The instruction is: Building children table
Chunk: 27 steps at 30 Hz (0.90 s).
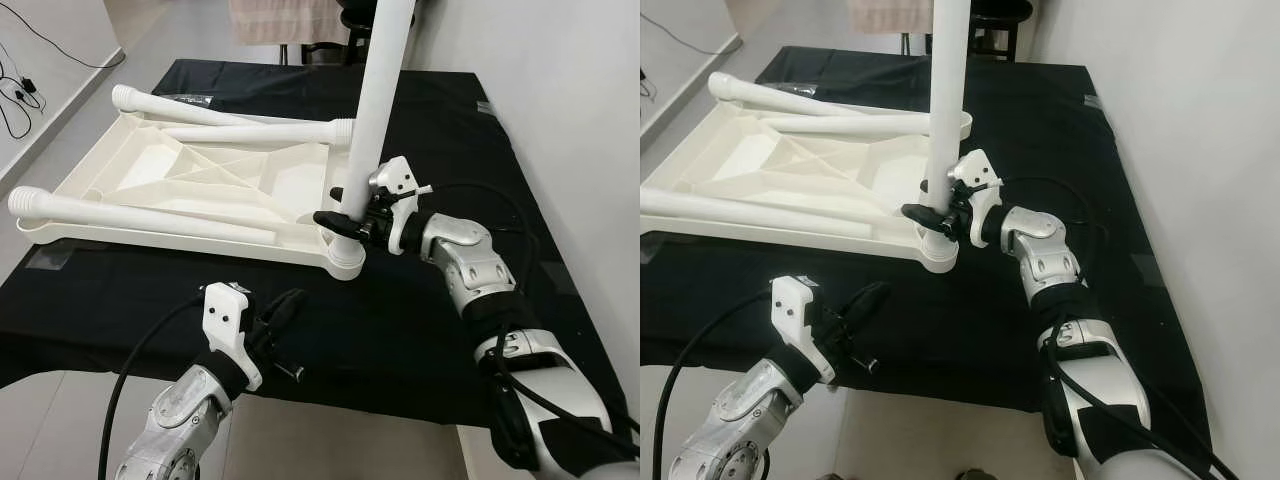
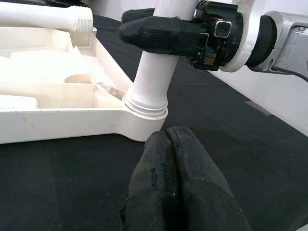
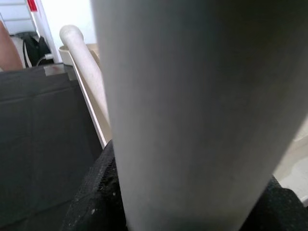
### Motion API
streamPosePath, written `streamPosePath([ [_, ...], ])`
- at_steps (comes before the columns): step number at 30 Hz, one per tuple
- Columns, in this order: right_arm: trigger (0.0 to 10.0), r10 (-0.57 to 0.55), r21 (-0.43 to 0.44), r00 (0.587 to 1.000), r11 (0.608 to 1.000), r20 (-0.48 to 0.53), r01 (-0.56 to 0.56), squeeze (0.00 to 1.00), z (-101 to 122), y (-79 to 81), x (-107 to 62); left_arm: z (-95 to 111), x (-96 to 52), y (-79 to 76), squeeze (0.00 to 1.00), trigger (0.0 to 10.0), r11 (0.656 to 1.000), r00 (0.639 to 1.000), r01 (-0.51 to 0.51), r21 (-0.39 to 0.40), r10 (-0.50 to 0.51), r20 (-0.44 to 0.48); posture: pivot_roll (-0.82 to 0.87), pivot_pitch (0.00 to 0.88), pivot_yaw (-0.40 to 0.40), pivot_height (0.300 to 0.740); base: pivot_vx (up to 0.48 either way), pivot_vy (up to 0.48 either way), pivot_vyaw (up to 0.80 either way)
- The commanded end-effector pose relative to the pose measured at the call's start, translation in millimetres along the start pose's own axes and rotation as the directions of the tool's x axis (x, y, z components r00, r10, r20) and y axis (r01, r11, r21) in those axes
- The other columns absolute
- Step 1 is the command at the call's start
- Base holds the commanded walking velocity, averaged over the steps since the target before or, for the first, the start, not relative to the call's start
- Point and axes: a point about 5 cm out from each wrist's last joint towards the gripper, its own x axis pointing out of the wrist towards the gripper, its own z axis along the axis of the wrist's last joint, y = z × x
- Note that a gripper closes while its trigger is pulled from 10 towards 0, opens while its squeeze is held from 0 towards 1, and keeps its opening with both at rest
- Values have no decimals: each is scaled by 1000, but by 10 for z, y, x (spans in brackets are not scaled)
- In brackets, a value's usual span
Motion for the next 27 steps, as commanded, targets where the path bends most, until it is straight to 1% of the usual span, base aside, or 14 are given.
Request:
streamPosePath([
  [1,0,-41,-8,999,999,-19,41,0,-85,-20,-55,-36,-24,-2,0,10000,1000,1000,-12,-7,12,-8,39,131,-47,740,0,0,0],
  [9,0,-218,1,975,976,-43,219,0,-229,-107,-293,-37,-43,1,0,10000,1000,1000,-9,-9,9,-12,34,140,-44,740,0,0,0],
  [10,0,-355,17,933,934,-62,357,0,-291,-110,-298,-39,-50,3,0,10000,1000,1000,-9,-9,8,-13,31,140,-47,740,0,0,0],
  [11,0,-573,66,815,813,-86,579,0,-358,-125,-323,-39,-56,5,0,10000,1000,1000,-8,-9,8,-14,28,143,-49,740,0,0,0],
  [12,0,-728,129,671,659,-141,741,0,-455,-67,-381,-38,-61,6,0,10000,1000,1000,-7,-8,7,-15,31,144,-49,740,0,0,0],
  [13,0,-804,161,561,538,-195,827,0,-527,-16,-443,-37,-65,6,0,10000,1000,1000,-7,-8,7,-16,31,144,-49,740,0,0,0],
  [14,0,-727,170,667,646,-161,745,0,-551,393,-230,-37,-63,11,0,10000,1000,1000,-9,-4,9,-19,44,144,-40,740,0,0,0],
  [15,0,-727,170,667,646,-161,745,0,-551,393,-230,-37,-63,11,0,10000,1000,1000,-9,-4,9,-19,44,144,-40,740,0,0,0],
  [17,0,-652,189,746,722,-135,665,0,-550,599,-70,-42,-58,12,0,10000,1000,1000,-12,2,12,-21,39,135,-33,740,0,0,0],
  [21,0,-610,180,782,762,-126,623,0,-512,608,55,-45,-50,16,0,10000,1000,1000,-11,0,11,-21,40,136,-41,740,0,0,0],
  [22,1529,-600,164,791,774,-123,612,0,-488,585,83,-45,-48,17,0,10000,1000,1000,-10,-1,10,-21,39,135,-42,740,0,0,0],
  [23,10000,-604,131,785,774,-135,619,0,-454,502,116,-43,-41,18,0,10000,1000,1000,-10,-2,10,-19,35,134,-42,740,0,0,0],
  [26,10000,-617,122,773,765,-145,633,0,-441,483,120,-42,-39,18,0,10000,1000,1000,-11,-2,11,-18,35,134,-42,740,0,0,0],
  [27,10000,-574,143,813,800,-99,582,1000,-353,456,145,-41,-34,19,0,10000,1000,1000,-14,0,14,-16,38,133,-44,740,0,0,0],
])
